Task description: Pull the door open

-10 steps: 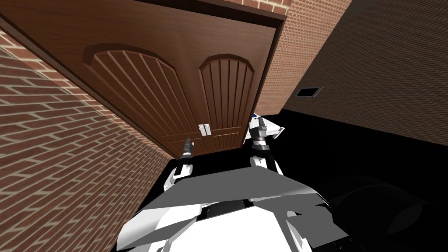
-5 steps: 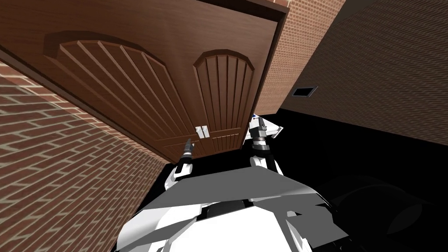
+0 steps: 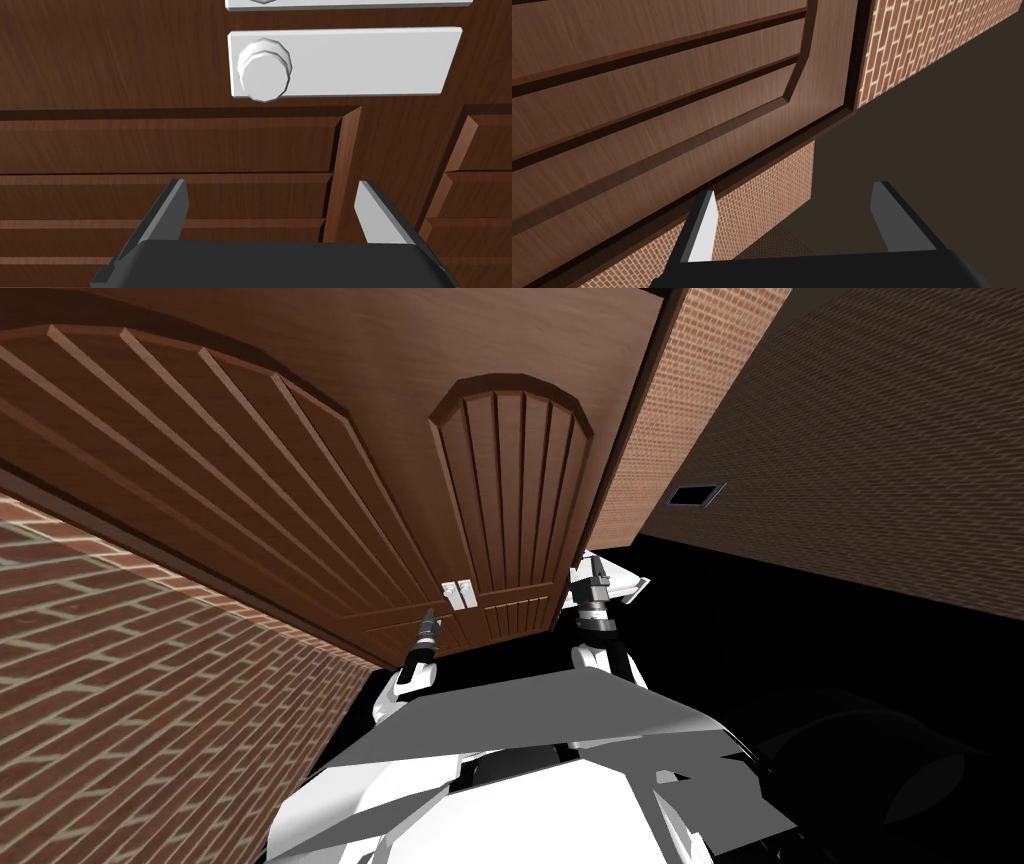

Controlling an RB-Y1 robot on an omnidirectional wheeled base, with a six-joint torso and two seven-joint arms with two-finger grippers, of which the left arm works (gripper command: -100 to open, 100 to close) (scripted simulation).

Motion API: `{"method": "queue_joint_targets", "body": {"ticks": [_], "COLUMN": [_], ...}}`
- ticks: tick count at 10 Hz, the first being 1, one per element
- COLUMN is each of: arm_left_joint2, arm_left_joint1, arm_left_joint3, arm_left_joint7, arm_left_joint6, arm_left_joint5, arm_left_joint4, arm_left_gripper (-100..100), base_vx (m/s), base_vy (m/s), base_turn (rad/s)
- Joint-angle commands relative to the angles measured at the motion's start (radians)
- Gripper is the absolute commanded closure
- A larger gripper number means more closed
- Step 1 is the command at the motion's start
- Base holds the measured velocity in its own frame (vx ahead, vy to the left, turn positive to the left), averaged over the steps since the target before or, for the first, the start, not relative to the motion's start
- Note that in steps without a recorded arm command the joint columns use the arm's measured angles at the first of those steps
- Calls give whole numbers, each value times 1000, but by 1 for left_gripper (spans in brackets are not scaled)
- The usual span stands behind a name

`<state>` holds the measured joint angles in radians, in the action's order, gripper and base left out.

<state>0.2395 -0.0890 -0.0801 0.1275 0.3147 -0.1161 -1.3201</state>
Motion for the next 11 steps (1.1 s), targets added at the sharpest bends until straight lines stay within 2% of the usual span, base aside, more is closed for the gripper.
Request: {"method": "queue_joint_targets", "body": {"ticks": [1, 4, 5, 6, 8, 11], "arm_left_joint2": [22, 58, 58, 69, 70, 54], "arm_left_joint1": [-17, -40, -40, -41, -35, -4], "arm_left_joint3": [-30, -83, -83, -99, -100, -73], "arm_left_joint7": [4, 12, 12, 16, 19, 22], "arm_left_joint6": [8, 14, 14, 19, 22, 29], "arm_left_joint5": [-7, -20, -20, -25, -27, -24], "arm_left_joint4": [29, 67, 67, 82, 88, 83], "arm_left_gripper": [-100, -100, -100, -100, -100, -100], "base_vx": [-25, 21, 69, 106, 172, 190], "base_vy": [46, 46, 29, 63, 47, -5], "base_turn": [120, 45, 12, -40, -55, -141]}}
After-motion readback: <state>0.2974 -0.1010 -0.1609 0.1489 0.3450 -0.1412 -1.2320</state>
